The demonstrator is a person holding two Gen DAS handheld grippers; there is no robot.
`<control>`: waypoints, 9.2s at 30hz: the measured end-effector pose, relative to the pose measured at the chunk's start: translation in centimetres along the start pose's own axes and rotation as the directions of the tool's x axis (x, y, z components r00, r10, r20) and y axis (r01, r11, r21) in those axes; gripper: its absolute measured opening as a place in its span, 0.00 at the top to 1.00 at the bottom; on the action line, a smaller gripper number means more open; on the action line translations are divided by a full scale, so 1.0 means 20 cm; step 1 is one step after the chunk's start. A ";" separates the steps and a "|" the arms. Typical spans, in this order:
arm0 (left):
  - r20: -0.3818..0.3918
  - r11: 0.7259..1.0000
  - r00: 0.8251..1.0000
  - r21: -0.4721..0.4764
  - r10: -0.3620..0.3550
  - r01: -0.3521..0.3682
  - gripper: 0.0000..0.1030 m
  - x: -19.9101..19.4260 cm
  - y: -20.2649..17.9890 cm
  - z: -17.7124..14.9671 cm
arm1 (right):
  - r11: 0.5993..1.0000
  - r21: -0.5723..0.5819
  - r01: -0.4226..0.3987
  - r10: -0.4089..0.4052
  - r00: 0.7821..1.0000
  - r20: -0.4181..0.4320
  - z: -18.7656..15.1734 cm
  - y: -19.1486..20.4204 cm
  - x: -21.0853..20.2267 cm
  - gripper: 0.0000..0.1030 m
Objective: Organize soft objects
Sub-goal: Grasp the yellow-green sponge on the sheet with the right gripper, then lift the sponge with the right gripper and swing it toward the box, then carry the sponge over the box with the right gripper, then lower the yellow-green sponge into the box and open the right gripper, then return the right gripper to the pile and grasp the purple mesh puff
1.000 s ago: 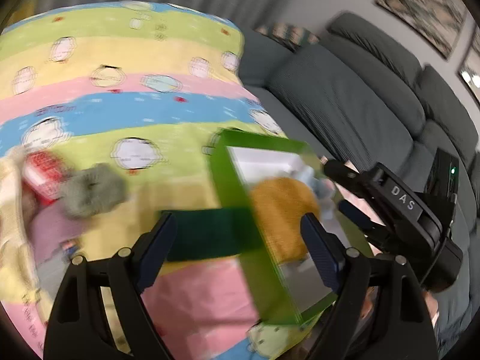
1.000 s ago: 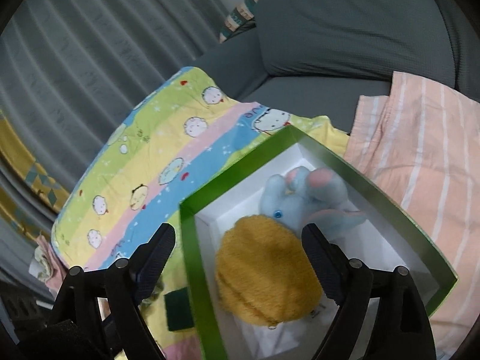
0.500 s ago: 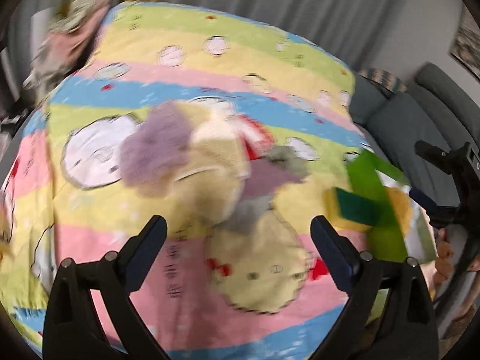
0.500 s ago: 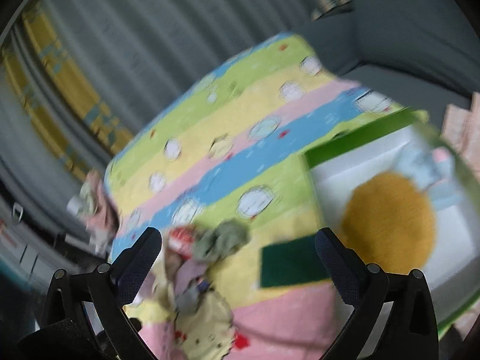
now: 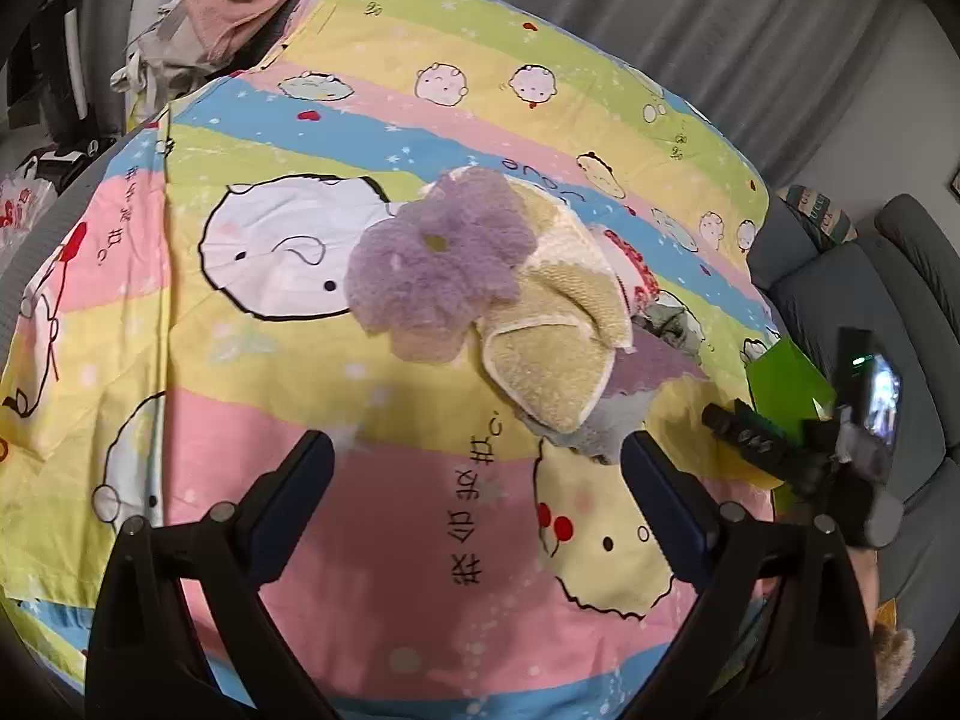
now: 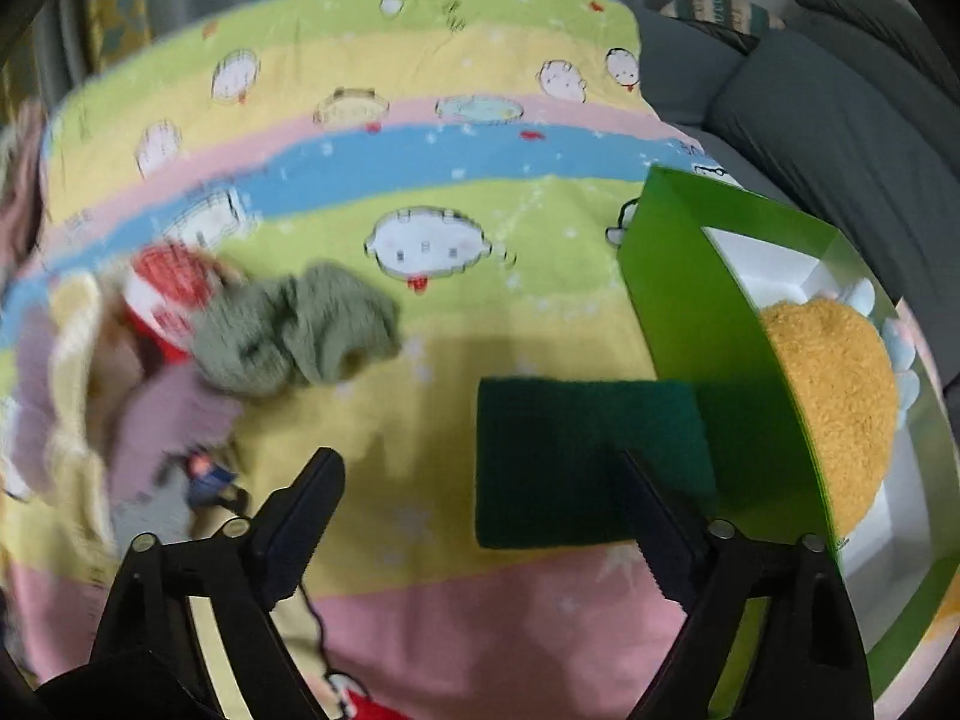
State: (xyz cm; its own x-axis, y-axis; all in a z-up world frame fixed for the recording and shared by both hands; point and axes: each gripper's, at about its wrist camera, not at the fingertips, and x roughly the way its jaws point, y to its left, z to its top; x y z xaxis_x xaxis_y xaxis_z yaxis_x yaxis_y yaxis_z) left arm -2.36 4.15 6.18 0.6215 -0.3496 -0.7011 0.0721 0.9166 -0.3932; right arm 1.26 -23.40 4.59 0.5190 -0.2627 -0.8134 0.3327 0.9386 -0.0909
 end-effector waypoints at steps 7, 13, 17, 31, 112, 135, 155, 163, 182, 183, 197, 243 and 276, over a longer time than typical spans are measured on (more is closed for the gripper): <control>0.019 1.000 1.000 -0.020 -0.005 0.006 0.07 -0.06 0.05 0.00 | 0.959 -0.134 0.248 -0.240 0.968 0.076 -0.03 0.06 0.06 0.49; 0.031 1.000 0.999 -0.024 -0.018 0.019 0.07 -0.11 0.09 0.01 | 0.982 -0.098 0.161 -0.149 0.982 0.115 -0.02 0.02 -0.02 0.72; 0.037 0.999 0.999 -0.031 -0.013 0.014 0.07 -0.13 0.12 0.01 | 0.984 -0.089 -0.155 0.159 0.986 0.044 -0.04 0.02 -0.10 1.00; 0.032 0.994 0.996 -0.076 -0.078 0.081 0.07 -0.18 0.16 0.03 | 0.912 0.132 -0.388 0.409 0.887 -0.215 0.09 -0.20 -0.19 0.23; -0.136 0.983 0.975 -0.082 -0.173 0.163 0.07 0.03 0.02 -0.02 | 0.860 0.136 -0.491 0.503 0.861 -0.074 -0.20 0.04 -0.22 0.13; -0.189 0.945 0.953 0.179 -0.239 0.273 0.61 0.22 -0.42 -0.21 | 0.709 0.251 -0.659 0.691 0.720 -0.064 -0.24 0.01 -0.06 0.48; -0.018 0.823 0.918 0.437 -0.396 0.364 0.60 -0.05 -1.07 -0.04 | 0.713 0.250 -0.655 0.577 0.751 0.322 -0.03 -0.60 -0.55 0.48; -0.087 0.756 0.896 0.506 -0.435 0.416 0.61 0.07 -1.37 -0.14 | 0.693 0.386 -0.610 0.481 0.789 0.383 -0.08 -0.91 -0.49 0.48; -0.303 0.639 0.838 0.545 -0.454 0.543 0.62 0.31 -1.83 -0.39 | 0.607 0.606 -0.514 0.364 0.858 0.363 -0.24 -1.43 -0.28 0.48; -0.316 0.638 0.833 0.537 -0.454 0.552 0.62 0.32 -1.85 -0.39 | 0.609 0.614 -0.502 0.356 0.865 0.353 -0.24 -1.44 -0.27 0.48; -0.480 0.680 0.770 0.395 -0.421 0.618 0.62 0.51 -1.88 -0.42 | 0.660 0.659 -0.359 0.294 0.932 0.213 -0.23 -1.48 -0.16 0.48; 0.060 0.984 0.998 -0.180 0.023 -0.012 0.06 -0.10 0.12 -0.01 | 0.791 0.016 -0.611 0.589 0.768 0.253 -0.05 -0.04 -0.51 0.10; 0.022 0.983 1.000 -0.182 0.008 -0.004 0.09 -0.17 0.31 0.04 | 0.832 -0.148 -0.534 0.533 0.845 -0.051 0.25 0.99 -0.10 0.87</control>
State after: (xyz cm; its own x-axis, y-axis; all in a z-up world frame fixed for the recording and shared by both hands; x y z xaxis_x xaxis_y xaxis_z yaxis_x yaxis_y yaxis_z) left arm -3.43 11.21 6.64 0.6389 -0.3377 -0.6912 -0.0740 0.8674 -0.4921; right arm 10.84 -5.38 7.34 0.5753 0.2897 -0.7649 -0.1167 0.9547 0.2739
